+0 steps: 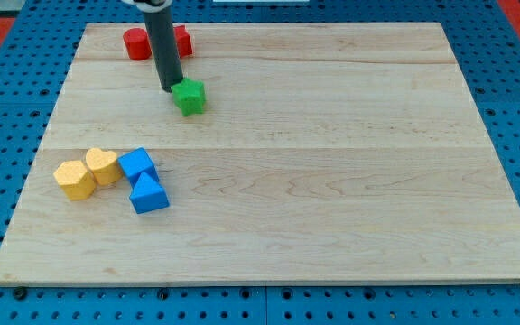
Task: Push the green star to the center right
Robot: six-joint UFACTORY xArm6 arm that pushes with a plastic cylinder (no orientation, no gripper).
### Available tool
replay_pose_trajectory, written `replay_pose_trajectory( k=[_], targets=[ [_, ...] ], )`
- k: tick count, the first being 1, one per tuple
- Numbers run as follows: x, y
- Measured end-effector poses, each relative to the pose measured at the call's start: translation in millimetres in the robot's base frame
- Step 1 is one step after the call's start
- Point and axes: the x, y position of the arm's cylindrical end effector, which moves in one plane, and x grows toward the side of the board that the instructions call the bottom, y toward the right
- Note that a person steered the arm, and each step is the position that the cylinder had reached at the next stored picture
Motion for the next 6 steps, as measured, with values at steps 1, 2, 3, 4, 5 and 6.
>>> replay_pose_trajectory(
  k=[1,2,3,4,5,6],
  targets=[
    [35,-3],
    [34,62],
    [38,34],
    [28,27],
    [24,9],
    [23,30]
  ],
)
